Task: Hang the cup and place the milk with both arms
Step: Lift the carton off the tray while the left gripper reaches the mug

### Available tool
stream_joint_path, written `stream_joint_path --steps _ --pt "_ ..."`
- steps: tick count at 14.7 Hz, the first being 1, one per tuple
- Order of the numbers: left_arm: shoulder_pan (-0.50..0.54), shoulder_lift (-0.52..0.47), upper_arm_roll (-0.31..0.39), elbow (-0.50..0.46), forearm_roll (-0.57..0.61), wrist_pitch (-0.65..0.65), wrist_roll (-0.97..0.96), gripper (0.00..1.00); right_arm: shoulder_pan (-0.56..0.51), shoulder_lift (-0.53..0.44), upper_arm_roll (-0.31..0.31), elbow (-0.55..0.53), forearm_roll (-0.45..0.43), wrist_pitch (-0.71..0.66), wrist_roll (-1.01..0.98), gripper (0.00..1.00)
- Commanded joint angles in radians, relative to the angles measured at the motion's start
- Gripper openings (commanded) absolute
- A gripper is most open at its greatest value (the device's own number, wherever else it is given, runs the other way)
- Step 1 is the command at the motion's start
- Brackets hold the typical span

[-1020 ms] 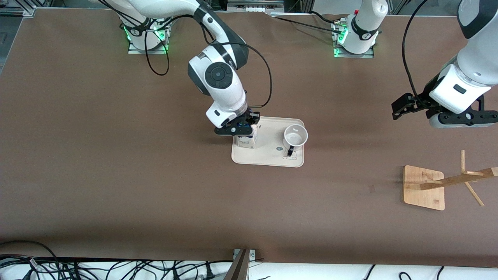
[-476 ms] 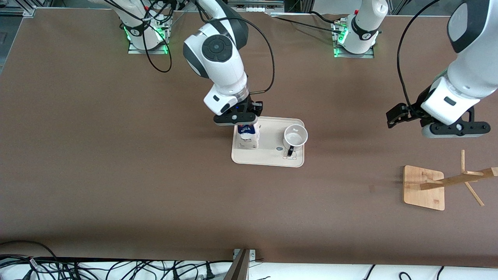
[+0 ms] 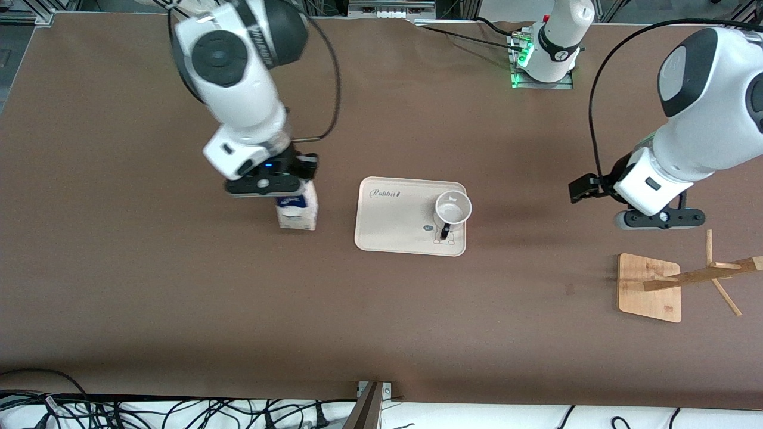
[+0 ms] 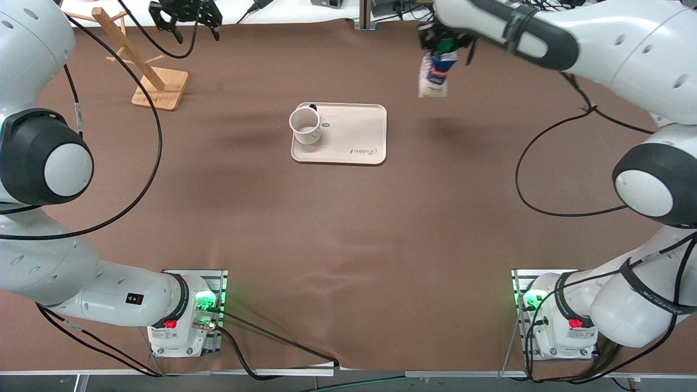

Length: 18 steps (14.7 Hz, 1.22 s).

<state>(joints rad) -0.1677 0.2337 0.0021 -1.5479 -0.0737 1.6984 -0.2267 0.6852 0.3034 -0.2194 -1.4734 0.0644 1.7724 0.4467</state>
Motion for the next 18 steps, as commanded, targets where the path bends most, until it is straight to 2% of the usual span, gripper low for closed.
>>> stream_joint_path --steps 1,3,5,9,13,18 --pt "-0.032 0.077 -0.054 0.022 -0.032 0.025 -0.123 1.00 -0.061 -0.040 -0.098 0.024 0.174 -0.100 -0.106 0.41" --pt "-0.058 0.125 -0.100 0.022 -0.038 0.062 -0.198 1.00 -0.094 -0.035 -0.138 0.048 0.203 -0.189 -0.202 0.41" --pt "-0.096 0.163 -0.131 0.009 -0.054 0.121 -0.285 1.00 -0.142 -0.030 -0.135 0.047 0.207 -0.215 -0.229 0.41" --pt "-0.243 0.243 -0.131 -0.018 -0.077 0.251 -0.324 1.00 -0.240 0.002 -0.135 0.044 0.210 -0.315 -0.299 0.41" --pt "-0.288 0.350 -0.131 -0.017 -0.061 0.337 -0.304 1.00 -0.283 0.048 -0.135 0.041 0.190 -0.410 -0.370 0.41" --pt "-0.312 0.368 -0.131 -0.061 0.043 0.368 -0.289 1.00 -0.306 0.094 -0.135 0.004 0.166 -0.371 -0.433 0.42"
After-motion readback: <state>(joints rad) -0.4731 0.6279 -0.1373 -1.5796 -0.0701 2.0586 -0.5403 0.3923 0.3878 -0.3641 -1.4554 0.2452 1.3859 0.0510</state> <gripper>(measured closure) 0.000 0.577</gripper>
